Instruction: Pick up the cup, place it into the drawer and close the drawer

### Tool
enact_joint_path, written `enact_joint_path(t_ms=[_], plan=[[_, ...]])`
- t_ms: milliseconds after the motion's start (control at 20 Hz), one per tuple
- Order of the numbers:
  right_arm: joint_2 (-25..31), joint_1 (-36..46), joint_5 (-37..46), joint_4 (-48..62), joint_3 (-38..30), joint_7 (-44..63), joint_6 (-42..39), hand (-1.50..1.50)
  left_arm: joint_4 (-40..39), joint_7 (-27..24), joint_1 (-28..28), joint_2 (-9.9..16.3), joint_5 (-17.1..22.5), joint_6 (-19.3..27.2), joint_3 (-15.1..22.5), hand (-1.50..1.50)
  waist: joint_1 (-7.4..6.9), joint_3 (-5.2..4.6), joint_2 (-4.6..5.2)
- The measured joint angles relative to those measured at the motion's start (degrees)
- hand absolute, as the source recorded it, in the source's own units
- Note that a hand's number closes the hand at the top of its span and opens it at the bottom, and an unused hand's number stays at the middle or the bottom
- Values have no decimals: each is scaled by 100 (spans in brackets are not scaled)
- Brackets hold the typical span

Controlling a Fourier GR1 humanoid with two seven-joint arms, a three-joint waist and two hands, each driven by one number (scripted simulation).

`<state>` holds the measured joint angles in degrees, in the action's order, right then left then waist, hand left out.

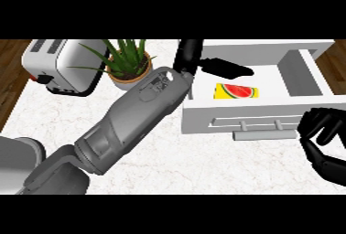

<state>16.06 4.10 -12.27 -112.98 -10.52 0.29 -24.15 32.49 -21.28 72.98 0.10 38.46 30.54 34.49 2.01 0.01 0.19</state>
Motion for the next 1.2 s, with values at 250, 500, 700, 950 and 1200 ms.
enact_joint_path(t_ms=[250,500,700,950,1200], plan=[[247,-259,554,-196,141,0,-199,150,377,188,-152,348,54,-181,-289,-150,-157,-2,-32],[162,-214,1444,-293,516,119,50,150,959,499,-465,832,25,-269,-488,-150,-249,-3,-45],[19,-196,2180,-145,798,72,350,150,1630,617,-1027,1271,21,-363,-626,-150,-304,-3,-52],[-53,81,3067,358,1140,-141,683,150,2509,747,-1804,1772,8,-467,-785,-150,-355,-3,-48],[88,348,4184,1072,1638,-470,977,150,3209,900,-2368,2156,69,-599,-947,-150,-404,-2,-38]])
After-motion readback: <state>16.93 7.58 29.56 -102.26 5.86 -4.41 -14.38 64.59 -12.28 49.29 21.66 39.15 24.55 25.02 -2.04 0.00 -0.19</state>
